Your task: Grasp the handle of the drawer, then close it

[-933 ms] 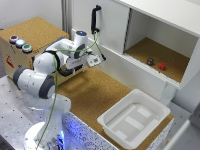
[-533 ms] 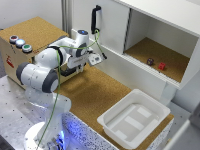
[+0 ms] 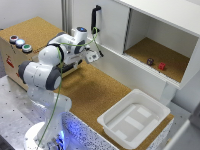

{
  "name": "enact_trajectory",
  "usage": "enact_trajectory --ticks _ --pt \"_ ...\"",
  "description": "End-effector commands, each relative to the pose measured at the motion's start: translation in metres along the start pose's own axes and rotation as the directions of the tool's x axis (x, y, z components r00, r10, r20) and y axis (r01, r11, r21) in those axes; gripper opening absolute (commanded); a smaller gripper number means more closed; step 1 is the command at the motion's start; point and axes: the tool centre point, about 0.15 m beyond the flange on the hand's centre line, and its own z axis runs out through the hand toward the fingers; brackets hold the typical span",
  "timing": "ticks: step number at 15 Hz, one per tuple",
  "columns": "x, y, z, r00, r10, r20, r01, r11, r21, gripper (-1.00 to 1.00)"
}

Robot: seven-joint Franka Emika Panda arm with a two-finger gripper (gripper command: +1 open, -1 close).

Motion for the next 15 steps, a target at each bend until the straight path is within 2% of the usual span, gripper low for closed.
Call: enact_trajectory --ticks 1,5,7,9,15 --pt "0.075 0.003 0.008 0.998 -0.009 0.064 0.002 0.995 0.097 -1.00" --pt "0.112 0.001 0.008 0.999 -0.027 0.045 0.022 0.996 0.092 -1.00" --pt "0.125 -0.002 0.007 0.998 -0.039 0.054 0.034 0.996 0.085 -1.00" --pt "0.125 -0.003 0.001 0.998 -0.019 0.058 0.015 0.997 0.078 -1.00" --pt "0.091 -0.020 -0.026 0.987 0.103 0.127 -0.111 0.993 0.051 -1.00"
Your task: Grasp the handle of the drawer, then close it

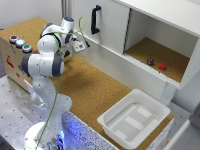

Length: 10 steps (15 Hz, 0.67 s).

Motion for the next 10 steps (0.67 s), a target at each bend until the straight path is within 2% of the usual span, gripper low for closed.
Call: enact_trajectory --ticks 1,5,6,8,10 --pt "-0.020 -0.008 -0.028 0.991 0.098 0.088 -0.100 0.995 0.014 -1.00" --pt "-0.044 -0.015 -0.028 0.961 0.258 0.102 -0.260 0.965 0.008 -1.00" --pt "-0.049 -0.018 -0.030 0.950 0.298 0.097 -0.300 0.954 0.005 1.00" --pt "-0.052 -0.021 -0.034 0.933 0.349 0.082 -0.352 0.936 0.012 1.00" --pt "-0.054 -0.024 -0.039 0.906 0.422 0.040 -0.423 0.906 0.023 1.00"
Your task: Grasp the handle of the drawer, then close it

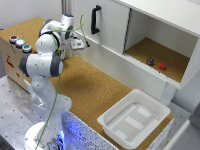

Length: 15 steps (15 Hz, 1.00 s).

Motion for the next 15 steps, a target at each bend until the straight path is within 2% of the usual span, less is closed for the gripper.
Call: enact_trajectory --ticks 1,2,3,15 --pt "-0.0158 -0.0083 -0.0106 0.982 0.176 -0.063 -0.175 0.984 0.028 1.00" --pt "-0.0154 -0.0088 -0.0118 0.968 0.238 -0.075 -0.235 0.970 0.056 1.00" --pt "-0.0153 -0.0083 -0.0124 0.956 0.284 -0.066 -0.281 0.958 0.058 1.00" --pt "-0.0153 -0.0083 -0.0124 0.956 0.284 -0.066 -0.281 0.958 0.058 1.00"
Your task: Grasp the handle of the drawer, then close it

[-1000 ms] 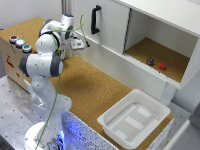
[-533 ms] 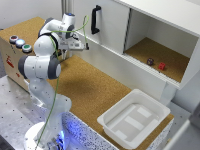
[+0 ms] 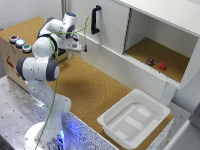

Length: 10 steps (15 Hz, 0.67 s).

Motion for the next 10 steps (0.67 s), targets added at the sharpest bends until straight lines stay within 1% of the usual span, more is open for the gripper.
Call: enact_trajectory --ticks 1,4,5,6,7,8,9,10 --pt "-0.005 -0.003 0.002 0.999 0.017 -0.028 -0.017 0.999 0.028 1.00" --pt "-0.005 -0.003 0.002 0.999 0.017 -0.028 -0.017 0.999 0.028 1.00" --pt "0.000 0.000 0.000 1.000 0.003 -0.002 -0.003 1.000 0.001 1.00" --pt "0.002 0.003 -0.001 0.999 -0.032 0.004 0.032 0.999 -0.020 1.00" --pt "-0.002 0.010 -0.005 1.000 -0.029 -0.012 0.028 0.999 -0.035 1.00" --pt "-0.006 0.019 -0.009 1.000 -0.027 -0.013 0.026 0.999 -0.046 1.00" --pt "-0.015 0.032 -0.015 1.000 -0.025 -0.016 0.024 0.997 -0.072 1.00" --pt "-0.025 0.045 -0.016 1.000 -0.014 -0.006 0.013 0.996 -0.086 1.00"
